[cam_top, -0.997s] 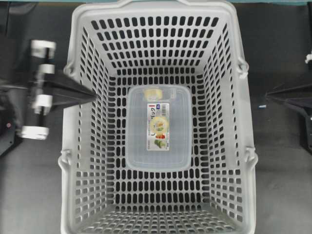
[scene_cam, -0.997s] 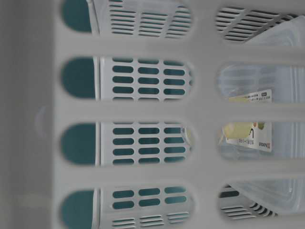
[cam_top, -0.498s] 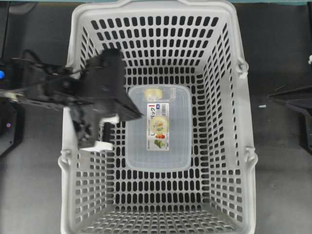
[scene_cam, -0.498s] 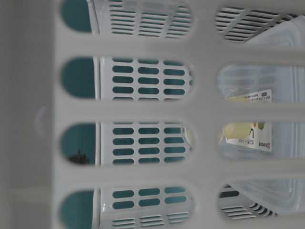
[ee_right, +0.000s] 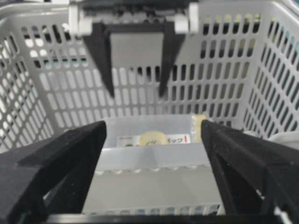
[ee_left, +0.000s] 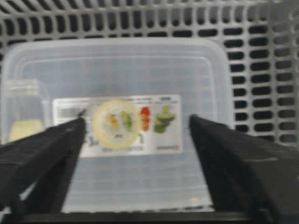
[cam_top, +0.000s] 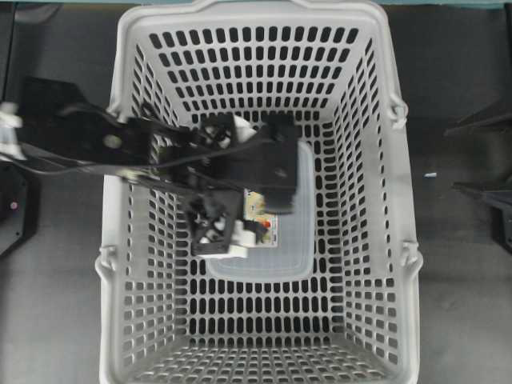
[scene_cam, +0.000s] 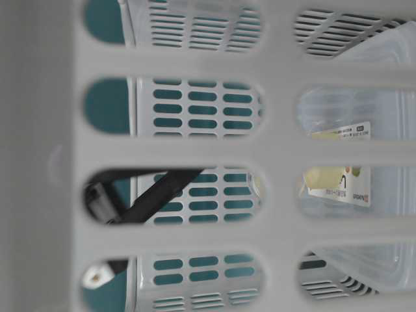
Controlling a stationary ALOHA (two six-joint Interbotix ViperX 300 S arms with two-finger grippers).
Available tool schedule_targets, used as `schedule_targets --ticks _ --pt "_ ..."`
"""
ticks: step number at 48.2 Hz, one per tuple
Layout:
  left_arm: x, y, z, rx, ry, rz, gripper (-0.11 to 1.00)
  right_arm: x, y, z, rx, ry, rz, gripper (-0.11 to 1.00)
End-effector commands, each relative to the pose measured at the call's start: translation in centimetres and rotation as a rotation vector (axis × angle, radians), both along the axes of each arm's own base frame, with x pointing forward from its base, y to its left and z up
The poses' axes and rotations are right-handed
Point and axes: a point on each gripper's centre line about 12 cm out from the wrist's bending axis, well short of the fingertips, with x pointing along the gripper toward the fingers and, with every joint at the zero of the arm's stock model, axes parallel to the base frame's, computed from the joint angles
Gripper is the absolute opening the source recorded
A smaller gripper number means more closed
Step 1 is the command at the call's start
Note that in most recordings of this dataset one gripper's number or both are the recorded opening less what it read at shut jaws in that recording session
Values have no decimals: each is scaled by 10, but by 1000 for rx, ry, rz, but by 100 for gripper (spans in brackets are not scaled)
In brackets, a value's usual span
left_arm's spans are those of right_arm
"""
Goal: Pick up the cellophane tape from the shopping basket with the left arm.
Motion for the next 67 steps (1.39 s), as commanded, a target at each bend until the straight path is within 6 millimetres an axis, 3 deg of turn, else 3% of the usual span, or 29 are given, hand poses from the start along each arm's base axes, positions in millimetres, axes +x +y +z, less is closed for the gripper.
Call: schedule_targets --ticks 1,13,38,67 --pt "11 -4 -2 4 18 -7 90 -1 0 5 6 -18 0 77" --pt "23 -4 -43 15 179 -2 90 -7 0 8 6 -44 0 77" --pt "27 20 -42 17 199 42 90 -8 0 3 9 -41 0 77" --pt "26 19 -80 20 264 37 90 -8 0 -1 9 -34 -1 77"
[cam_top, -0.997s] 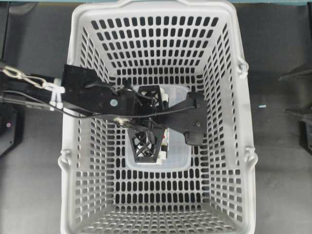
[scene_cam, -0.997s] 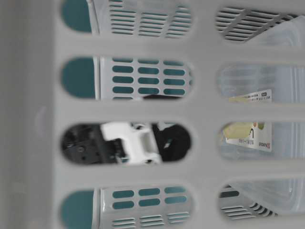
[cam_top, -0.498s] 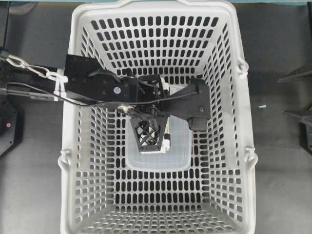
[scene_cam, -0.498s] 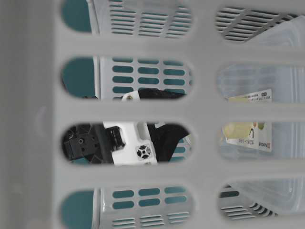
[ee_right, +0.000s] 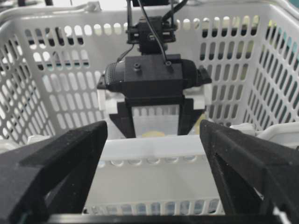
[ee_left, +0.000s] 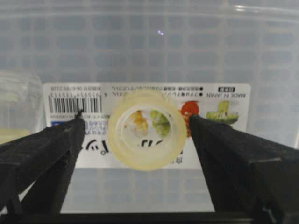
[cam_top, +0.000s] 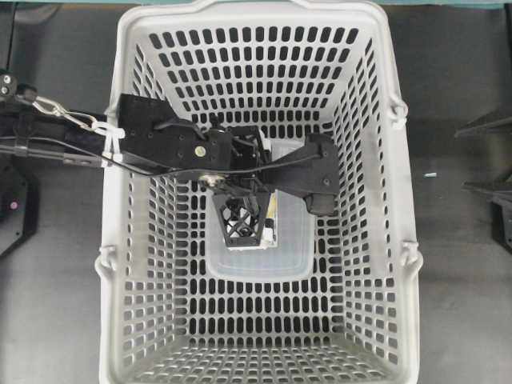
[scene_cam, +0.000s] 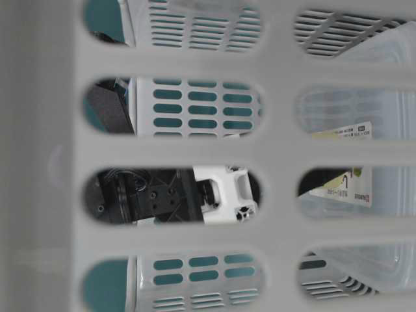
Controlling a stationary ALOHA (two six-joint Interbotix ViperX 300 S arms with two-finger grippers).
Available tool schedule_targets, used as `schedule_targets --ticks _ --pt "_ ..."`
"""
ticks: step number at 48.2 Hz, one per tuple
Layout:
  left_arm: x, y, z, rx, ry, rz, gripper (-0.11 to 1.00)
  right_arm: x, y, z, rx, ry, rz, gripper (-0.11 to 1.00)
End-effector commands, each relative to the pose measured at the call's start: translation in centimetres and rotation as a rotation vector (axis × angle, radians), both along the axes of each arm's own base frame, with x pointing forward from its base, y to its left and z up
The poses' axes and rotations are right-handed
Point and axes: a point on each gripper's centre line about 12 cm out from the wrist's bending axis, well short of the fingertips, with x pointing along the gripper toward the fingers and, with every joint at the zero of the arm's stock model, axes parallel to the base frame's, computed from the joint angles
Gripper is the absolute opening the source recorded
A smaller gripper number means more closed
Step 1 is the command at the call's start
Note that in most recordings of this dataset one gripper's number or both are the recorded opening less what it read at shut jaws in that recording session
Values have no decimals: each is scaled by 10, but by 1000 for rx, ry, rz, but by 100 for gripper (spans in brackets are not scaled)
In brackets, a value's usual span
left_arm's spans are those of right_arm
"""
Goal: Pick up the cellophane tape from the shopping basket with the left arm.
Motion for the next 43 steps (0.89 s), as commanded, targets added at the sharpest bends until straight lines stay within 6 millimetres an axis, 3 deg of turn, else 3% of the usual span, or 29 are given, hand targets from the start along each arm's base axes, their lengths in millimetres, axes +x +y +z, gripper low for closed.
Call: schedule_targets --ticks 1,19,22,28,43 --pt "4 -2 2 2 -28 -7 90 1 0 4 6 -15 0 77" --pt "3 -3 0 3 -26 -10 83 1 0 3 24 -14 -3 77" --pt "3 -3 0 4 -25 -12 76 1 0 3 24 -14 -3 77" --pt "3 -8 1 3 -28 -22 49 1 0 3 23 -12 -3 77" --pt "5 -13 10 7 -47 -47 50 1 0 2 23 -9 -3 77"
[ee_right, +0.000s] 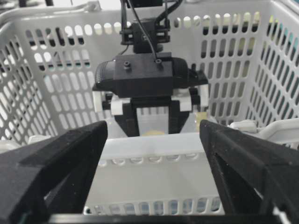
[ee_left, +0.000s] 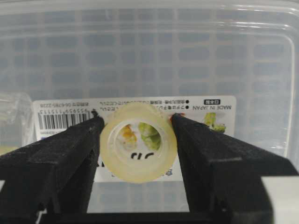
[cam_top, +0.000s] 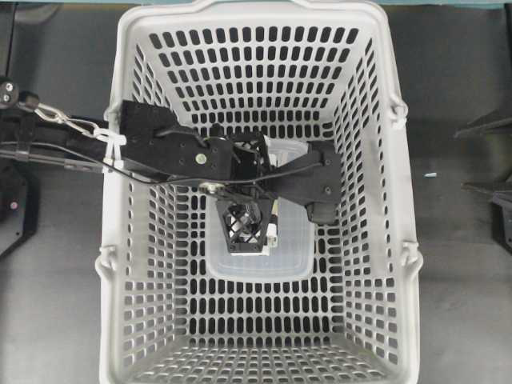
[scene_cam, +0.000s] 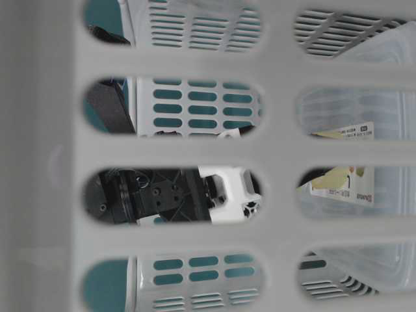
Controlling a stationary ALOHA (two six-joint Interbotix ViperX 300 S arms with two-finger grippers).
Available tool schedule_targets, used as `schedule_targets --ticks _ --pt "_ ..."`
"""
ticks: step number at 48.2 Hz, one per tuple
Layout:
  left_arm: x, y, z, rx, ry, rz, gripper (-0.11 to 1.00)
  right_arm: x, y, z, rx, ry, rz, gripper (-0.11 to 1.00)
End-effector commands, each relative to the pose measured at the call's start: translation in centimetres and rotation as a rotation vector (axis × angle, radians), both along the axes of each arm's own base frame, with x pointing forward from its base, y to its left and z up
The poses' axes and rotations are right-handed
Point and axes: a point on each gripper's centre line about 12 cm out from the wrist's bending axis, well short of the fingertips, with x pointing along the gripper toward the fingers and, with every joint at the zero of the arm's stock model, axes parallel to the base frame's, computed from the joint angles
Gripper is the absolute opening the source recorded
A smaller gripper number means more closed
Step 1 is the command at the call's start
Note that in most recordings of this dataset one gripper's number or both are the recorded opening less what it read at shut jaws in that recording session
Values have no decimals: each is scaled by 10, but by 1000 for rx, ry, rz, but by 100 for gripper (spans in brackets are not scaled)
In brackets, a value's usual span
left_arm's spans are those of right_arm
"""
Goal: Pick up the cellophane tape from the shopping basket with the left arm.
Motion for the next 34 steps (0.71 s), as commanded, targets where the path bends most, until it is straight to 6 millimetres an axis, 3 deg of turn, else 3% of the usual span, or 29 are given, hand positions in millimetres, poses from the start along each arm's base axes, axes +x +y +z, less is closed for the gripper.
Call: schedule_targets --ticks 1,10,28,34 --pt "2 -6 14 1 -32 -14 50 1 0 2 3 -11 0 77" --pt "0 -8 46 0 -63 -18 50 1 0 3 3 -14 0 77" --pt "-7 -6 136 -1 -82 -2 50 -2 0 5 3 -28 0 77" --pt "-4 -7 155 -6 -108 7 50 -3 0 6 3 -34 0 77"
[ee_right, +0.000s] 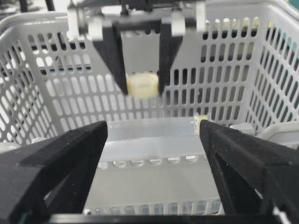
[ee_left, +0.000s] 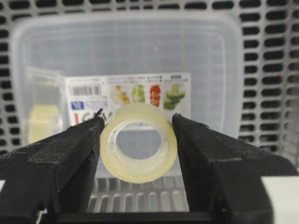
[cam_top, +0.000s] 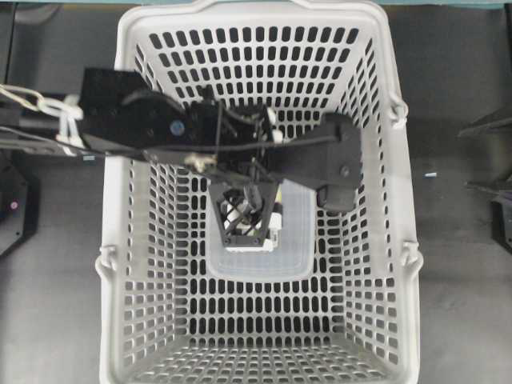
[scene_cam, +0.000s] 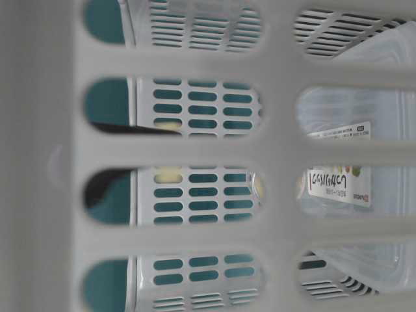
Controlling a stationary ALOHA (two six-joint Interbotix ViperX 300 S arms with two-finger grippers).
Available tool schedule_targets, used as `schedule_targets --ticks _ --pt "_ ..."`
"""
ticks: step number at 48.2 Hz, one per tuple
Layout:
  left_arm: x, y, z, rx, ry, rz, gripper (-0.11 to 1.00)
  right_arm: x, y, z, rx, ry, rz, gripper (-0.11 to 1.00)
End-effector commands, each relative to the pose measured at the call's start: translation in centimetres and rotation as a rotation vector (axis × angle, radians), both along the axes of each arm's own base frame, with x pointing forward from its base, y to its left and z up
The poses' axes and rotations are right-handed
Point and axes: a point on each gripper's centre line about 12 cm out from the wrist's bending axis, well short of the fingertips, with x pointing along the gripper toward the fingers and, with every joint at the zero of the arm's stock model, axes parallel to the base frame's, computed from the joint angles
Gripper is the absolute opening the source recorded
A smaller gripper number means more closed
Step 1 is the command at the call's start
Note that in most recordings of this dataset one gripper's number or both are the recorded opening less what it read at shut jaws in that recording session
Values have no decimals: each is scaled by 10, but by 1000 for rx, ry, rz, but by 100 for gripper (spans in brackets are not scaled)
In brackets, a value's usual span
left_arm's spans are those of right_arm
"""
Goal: Pick up the cellophane tape from the shopping basket with the left arm.
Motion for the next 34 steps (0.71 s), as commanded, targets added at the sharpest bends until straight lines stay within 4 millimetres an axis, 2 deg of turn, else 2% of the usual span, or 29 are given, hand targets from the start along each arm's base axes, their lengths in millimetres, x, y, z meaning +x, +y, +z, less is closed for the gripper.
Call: schedule_targets --ticks 1,34 --pt "-3 -2 32 -2 -71 1 50 0 0 3 3 -12 0 77" --pt "-4 -2 28 -5 -59 7 50 0 0 4 3 -15 0 77"
